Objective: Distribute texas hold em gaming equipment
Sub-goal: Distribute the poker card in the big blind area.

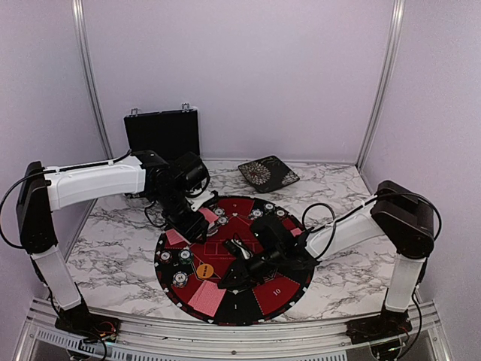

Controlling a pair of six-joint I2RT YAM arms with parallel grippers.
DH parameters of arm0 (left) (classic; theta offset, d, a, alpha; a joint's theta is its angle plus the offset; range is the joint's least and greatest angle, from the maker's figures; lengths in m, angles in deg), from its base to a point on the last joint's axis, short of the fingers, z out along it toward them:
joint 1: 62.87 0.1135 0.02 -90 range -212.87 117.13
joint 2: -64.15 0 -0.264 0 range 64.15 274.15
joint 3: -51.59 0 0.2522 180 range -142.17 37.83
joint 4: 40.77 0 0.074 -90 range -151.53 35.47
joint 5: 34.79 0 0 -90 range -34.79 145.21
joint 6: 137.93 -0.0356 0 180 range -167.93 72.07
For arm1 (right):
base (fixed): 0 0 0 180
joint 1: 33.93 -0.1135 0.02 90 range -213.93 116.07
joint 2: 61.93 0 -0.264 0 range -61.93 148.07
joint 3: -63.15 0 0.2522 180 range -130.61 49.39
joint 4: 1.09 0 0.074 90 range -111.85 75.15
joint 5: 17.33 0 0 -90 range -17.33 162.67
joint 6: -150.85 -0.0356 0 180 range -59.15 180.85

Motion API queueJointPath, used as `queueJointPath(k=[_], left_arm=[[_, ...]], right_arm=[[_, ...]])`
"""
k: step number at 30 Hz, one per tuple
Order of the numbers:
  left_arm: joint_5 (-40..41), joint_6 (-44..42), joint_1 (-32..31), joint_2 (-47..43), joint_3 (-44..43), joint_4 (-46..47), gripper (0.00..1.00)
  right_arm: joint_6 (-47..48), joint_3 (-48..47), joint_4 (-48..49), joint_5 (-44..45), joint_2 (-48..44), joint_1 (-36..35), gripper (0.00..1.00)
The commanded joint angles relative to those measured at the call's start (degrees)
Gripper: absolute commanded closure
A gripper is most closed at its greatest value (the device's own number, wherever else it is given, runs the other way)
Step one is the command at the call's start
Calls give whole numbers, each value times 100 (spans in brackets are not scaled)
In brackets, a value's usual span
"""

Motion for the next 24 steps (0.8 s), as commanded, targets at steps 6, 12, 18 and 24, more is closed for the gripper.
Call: queueJointPath(k=[6, 12, 18, 24], left_arm=[[-77, -94, 51, -278, 82, 66, 61], [-117, -83, 61, -288, 100, 95, 61], [-161, -84, 60, -312, 100, 95, 61], [-212, -51, 55, -330, 99, 95, 61]], right_arm=[[327, -347, -728, 383, -65, -47, 61], [432, -403, -1036, 666, -285, -49, 48], [416, -240, -1093, 936, -714, 62, 42], [104, 83, -405, 885, -1287, 556, 39]])
